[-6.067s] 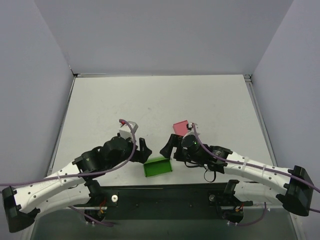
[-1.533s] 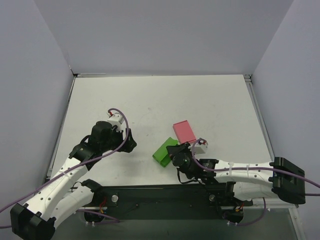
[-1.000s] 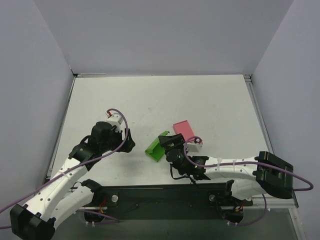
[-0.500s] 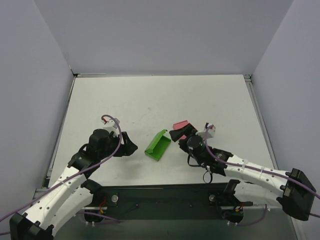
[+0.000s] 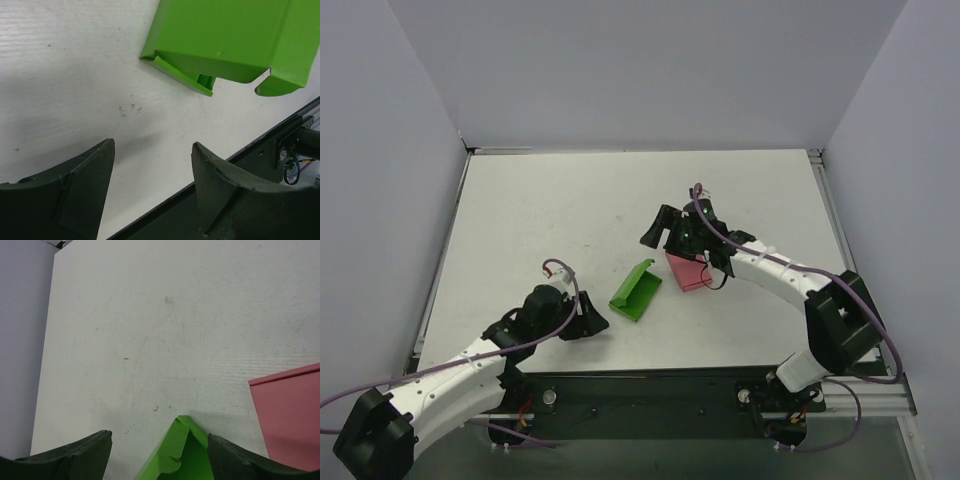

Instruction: Fold the paper box

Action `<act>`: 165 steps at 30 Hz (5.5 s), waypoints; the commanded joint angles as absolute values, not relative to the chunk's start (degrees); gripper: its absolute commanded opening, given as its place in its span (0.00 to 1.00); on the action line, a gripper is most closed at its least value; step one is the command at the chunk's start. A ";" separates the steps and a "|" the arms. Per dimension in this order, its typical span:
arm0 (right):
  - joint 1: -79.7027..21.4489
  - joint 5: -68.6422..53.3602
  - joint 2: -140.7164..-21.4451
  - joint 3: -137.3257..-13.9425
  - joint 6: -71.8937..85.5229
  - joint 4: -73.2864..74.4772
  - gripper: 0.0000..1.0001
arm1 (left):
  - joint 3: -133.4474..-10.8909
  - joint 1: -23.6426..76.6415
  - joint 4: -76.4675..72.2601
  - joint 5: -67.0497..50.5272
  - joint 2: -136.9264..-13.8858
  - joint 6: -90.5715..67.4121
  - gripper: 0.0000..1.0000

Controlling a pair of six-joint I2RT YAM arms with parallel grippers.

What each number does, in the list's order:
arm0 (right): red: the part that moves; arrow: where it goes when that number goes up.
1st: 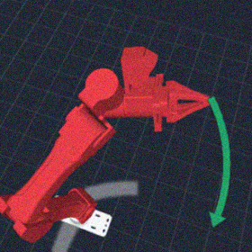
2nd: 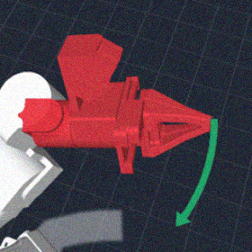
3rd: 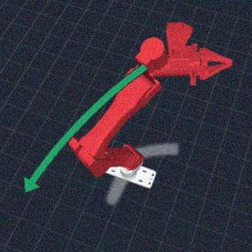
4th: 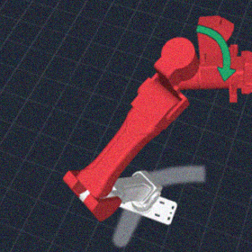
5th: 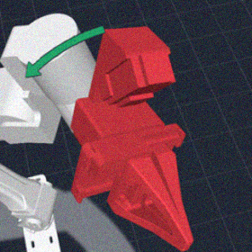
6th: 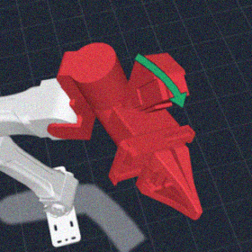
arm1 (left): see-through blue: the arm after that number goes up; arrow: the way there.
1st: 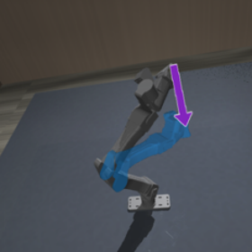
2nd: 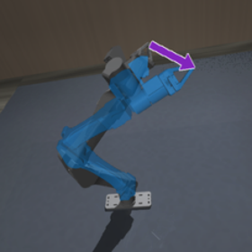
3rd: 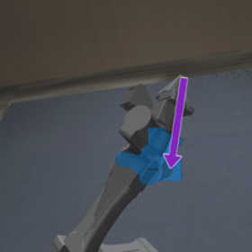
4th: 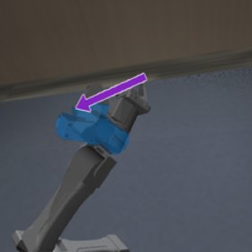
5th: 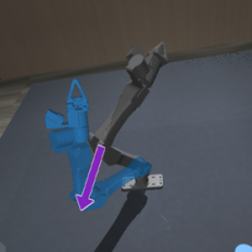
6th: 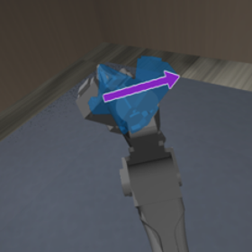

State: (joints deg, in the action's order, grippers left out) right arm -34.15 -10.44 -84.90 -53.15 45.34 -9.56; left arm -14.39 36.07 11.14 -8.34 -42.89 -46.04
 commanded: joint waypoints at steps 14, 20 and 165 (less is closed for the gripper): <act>-36.03 -12.66 -95.98 -52.75 51.23 -16.86 0.73 | -8.35 39.47 -20.29 1.41 -57.56 -51.68 0.64; -37.70 -11.08 -96.42 -48.61 55.72 -19.42 0.72 | -11.07 36.22 -23.72 0.09 -66.87 -47.90 0.64; -62.05 40.25 -96.23 -51.94 108.90 -32.08 0.00 | -42.19 19.42 29.00 -5.27 -45.62 -13.45 0.81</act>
